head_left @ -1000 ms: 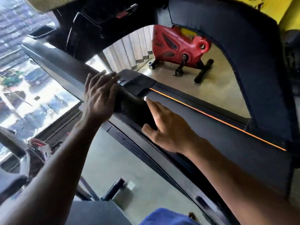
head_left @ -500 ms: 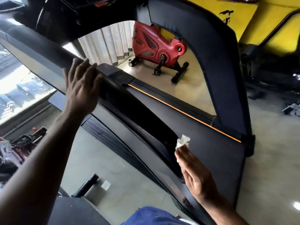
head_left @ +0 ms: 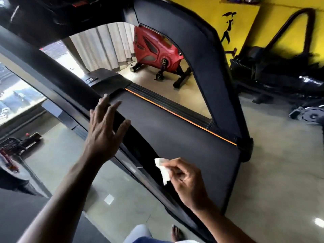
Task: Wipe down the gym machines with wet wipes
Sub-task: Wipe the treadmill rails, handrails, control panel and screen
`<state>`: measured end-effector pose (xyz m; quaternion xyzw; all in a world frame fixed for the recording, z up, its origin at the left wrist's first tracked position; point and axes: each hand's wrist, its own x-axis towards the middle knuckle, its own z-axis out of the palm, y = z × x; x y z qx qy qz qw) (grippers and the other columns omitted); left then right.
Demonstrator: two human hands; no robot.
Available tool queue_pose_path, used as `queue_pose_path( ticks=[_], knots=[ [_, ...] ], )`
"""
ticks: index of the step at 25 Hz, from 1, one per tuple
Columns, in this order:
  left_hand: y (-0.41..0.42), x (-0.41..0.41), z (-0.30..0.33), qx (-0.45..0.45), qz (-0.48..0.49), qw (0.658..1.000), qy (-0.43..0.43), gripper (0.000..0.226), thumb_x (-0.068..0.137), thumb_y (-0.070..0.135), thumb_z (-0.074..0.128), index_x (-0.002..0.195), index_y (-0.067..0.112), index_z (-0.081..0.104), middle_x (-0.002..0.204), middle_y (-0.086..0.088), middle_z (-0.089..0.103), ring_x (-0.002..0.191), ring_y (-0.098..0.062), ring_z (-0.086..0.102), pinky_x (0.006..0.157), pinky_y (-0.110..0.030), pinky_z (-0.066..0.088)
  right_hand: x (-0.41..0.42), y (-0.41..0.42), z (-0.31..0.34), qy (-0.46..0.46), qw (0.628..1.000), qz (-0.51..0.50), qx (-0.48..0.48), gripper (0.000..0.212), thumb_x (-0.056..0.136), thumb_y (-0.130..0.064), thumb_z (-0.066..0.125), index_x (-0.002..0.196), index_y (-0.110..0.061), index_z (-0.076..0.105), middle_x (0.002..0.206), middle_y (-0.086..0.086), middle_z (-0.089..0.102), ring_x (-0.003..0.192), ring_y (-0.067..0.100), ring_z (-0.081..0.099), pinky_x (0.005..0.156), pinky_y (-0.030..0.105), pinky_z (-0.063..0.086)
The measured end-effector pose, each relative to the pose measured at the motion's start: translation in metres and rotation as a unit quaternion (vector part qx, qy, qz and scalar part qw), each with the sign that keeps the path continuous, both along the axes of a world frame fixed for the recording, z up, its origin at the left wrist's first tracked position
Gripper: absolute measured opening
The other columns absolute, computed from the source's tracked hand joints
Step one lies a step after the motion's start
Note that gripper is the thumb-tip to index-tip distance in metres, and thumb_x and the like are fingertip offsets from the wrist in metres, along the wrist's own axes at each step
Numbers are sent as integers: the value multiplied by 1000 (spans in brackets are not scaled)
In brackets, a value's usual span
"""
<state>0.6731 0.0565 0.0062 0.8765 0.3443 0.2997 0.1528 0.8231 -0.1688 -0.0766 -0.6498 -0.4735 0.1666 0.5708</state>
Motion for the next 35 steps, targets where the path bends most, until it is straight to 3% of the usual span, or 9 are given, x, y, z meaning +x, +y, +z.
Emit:
queue_pose_path(
  ticks=[5,10,13,16,18,22,27,32,35],
  knots=[
    [-72,20,-2,-39,-83,994,52,70,91,66,47,152,33,43,168,-2,20,148,-29,30,118,-54,33,21,-94,4,88,989,-116,3,42,96,9,61,99,-32,70,96,-10,75,88,8,73,74,22,56],
    [-126,14,2,-65,-93,993,-9,64,97,59,55,154,31,41,169,1,16,152,-17,26,117,-50,37,0,-148,21,117,984,-130,12,31,97,-10,62,100,-40,67,96,-10,74,90,8,72,79,19,54],
    [-164,14,2,-116,-78,990,-31,70,89,61,55,153,36,41,168,7,17,150,-19,32,111,-52,46,5,-175,37,114,987,-109,-1,20,97,-15,61,101,-33,69,95,-7,74,88,9,72,77,19,54],
    [-201,29,7,-124,-102,986,-40,70,88,60,55,152,36,43,166,6,24,150,-14,30,113,-38,35,28,-199,59,109,985,-129,22,18,99,-7,64,97,-23,71,94,-4,75,85,7,71,74,18,54],
    [-219,44,14,-115,-108,986,-46,67,92,60,55,152,33,44,163,4,32,149,-13,32,113,-33,31,45,-214,69,118,984,-133,36,12,96,-14,67,97,-25,73,93,-3,76,84,8,71,73,19,54],
    [-257,97,21,-106,-134,985,-38,61,96,51,63,151,31,45,151,6,47,138,-10,46,106,-28,37,90,-254,79,124,979,-152,48,10,90,-18,66,97,-17,74,89,-2,76,80,6,70,71,17,53],
    [-321,203,14,-127,-169,977,-34,59,95,41,69,149,32,47,142,12,53,131,-1,51,95,-23,40,172,-335,68,138,972,-186,35,19,95,-1,69,98,-19,76,93,0,78,85,12,73,74,23,56],
    [-395,306,-7,-127,-156,980,5,55,96,47,68,146,37,49,137,14,55,129,-2,54,101,-26,42,274,-416,46,157,971,-180,10,31,94,1,68,97,-29,75,94,-3,79,87,13,75,74,25,58],
    [-407,322,-6,-90,-121,987,59,55,96,50,65,146,34,50,141,12,54,130,-7,50,102,-18,33,308,-421,36,184,970,-157,6,25,94,3,67,98,-20,75,94,-2,79,88,15,75,74,24,57]
  ],
)
